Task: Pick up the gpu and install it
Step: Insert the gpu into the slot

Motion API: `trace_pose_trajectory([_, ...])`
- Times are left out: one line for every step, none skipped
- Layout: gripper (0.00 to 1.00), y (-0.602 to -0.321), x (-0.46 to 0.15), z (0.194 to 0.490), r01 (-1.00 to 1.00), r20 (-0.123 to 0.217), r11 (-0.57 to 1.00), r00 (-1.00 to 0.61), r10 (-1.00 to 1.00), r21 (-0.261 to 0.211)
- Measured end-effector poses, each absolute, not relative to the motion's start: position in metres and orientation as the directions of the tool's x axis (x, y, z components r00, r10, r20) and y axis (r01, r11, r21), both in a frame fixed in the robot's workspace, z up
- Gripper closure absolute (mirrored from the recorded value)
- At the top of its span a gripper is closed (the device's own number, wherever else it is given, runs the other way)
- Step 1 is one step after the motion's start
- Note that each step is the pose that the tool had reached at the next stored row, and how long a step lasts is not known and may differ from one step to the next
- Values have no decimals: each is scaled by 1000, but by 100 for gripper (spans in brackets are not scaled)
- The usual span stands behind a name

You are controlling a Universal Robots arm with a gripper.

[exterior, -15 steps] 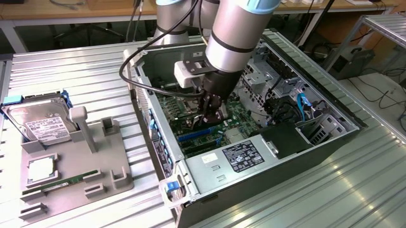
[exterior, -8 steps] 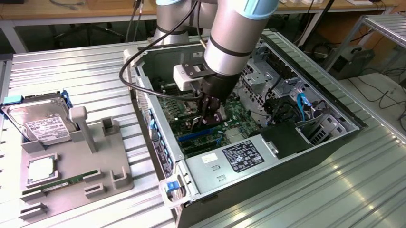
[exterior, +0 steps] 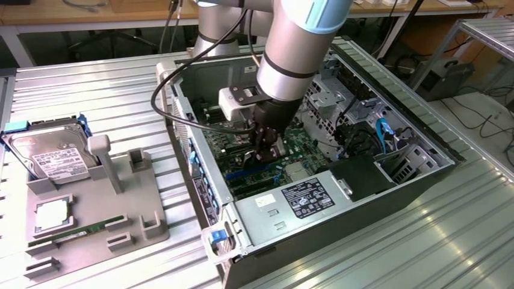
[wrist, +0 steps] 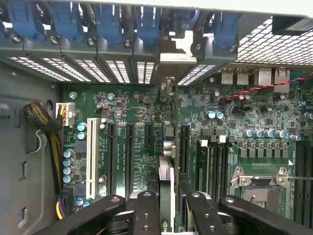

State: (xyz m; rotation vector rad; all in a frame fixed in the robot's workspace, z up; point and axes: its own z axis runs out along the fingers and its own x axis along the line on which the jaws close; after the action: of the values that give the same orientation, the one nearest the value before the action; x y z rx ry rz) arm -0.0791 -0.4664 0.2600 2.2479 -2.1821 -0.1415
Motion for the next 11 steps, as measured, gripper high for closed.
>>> trace_pose_trajectory([74, -466, -79, 259, -997, -61, -32, 28, -998, 67])
trace_pose_trajectory([74, -466, -79, 259, -997, -61, -32, 28, -998, 67])
trace_pose_trajectory([74, -466, -79, 259, -997, -62, -32, 28, -998, 67])
trace_pose_trajectory([74, -466, -79, 259, -997, -62, -32, 27, -998, 68])
trace_pose_trajectory([74, -466, -79, 260, -997, -62, -32, 27, -998, 71])
trace_pose_trajectory([74, -466, -79, 261, -997, -63, -32, 27, -998, 73])
trace_pose_trajectory([74, -466, -79, 263, -997, -62, -32, 27, -998, 76])
trace_pose_trajectory([74, -466, -78, 268, -996, -60, -31, 27, -998, 80])
trace_pose_trajectory([74, -466, -78, 271, -996, -60, -31, 27, -998, 83])
trace_pose_trajectory([74, -466, -78, 274, -996, -59, -31, 26, -998, 85])
trace_pose_trajectory([74, -466, -77, 275, -996, -58, -31, 26, -998, 86])
